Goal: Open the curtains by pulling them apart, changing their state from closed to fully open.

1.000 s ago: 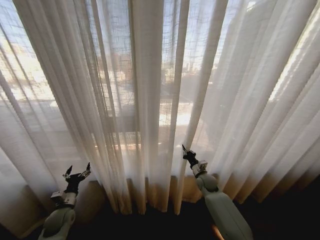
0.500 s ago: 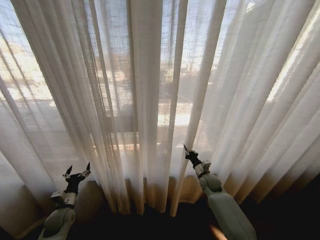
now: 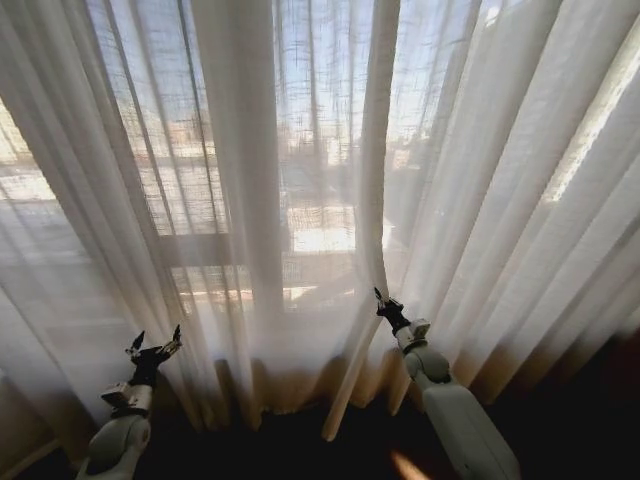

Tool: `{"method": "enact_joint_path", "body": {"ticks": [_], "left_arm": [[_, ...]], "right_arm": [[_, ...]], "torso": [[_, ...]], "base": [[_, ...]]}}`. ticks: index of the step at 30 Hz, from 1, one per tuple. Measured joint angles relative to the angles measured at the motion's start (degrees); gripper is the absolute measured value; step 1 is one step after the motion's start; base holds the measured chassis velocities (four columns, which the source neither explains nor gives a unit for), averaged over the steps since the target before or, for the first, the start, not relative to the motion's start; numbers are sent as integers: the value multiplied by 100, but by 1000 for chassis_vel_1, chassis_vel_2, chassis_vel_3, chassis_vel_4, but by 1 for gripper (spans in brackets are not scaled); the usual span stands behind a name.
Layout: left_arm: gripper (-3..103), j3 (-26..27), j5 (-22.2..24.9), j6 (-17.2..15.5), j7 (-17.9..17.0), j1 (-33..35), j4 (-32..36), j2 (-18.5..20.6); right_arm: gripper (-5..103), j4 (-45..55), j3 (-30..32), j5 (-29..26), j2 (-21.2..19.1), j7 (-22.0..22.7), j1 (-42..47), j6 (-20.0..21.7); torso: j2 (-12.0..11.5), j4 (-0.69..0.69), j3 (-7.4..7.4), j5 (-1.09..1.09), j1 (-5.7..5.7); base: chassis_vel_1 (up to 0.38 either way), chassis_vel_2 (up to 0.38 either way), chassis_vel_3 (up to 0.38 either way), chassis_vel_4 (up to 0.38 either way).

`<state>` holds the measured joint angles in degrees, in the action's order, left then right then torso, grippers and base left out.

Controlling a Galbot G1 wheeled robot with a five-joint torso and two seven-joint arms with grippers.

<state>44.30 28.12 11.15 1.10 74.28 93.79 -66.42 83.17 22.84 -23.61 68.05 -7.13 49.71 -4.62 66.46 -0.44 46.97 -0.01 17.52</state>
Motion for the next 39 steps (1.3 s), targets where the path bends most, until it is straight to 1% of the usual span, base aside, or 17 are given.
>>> {"method": "enact_joint_path", "body": {"ticks": [7,9,13,18,22,24,32,33,39], "left_arm": [[100,0,0,0,0,0,0,0],[100,0,0,0,0,0,1,0],[100,0,0,0,0,0,0,0],[100,0,0,0,0,0,0,0],[100,0,0,0,0,0,0,0],[100,0,0,0,0,0,0,0],[100,0,0,0,0,0,0,0],[100,0,0,0,0,0,0,0],[100,0,0,0,0,0,0,0]], "right_arm": [[0,-18,11,-1,2,-43,5,-16],[0,-33,31,-1,2,-77,17,-32],[0,-45,42,-2,2,-111,21,-46],[0,-62,61,-1,0,-173,32,-62],[0,-69,71,0,0,-180,34,-66],[0,-67,73,0,-8,-187,38,-66],[0,-43,107,-21,-55,-220,76,-67],[0,-34,128,-27,-66,-226,96,-68],[0,-14,179,-74,-114,-230,133,-70]], "torso": [[-1,0,0,1,0],[0,-3,0,4,0],[0,0,0,-3,-1],[0,0,0,4,0],[0,0,0,-2,0],[0,0,0,2,0],[0,0,0,-1,0],[0,0,1,2,0],[0,-1,0,0,0]], "base": [[-355,-362,352,340],[-377,-358,374,347],[-409,-360,406,362],[-355,-301,356,306],[-411,-336,387,323],[-381,-323,431,298],[-393,-313,413,311],[-409,-321,402,295],[-398,-296,409,310]]}}
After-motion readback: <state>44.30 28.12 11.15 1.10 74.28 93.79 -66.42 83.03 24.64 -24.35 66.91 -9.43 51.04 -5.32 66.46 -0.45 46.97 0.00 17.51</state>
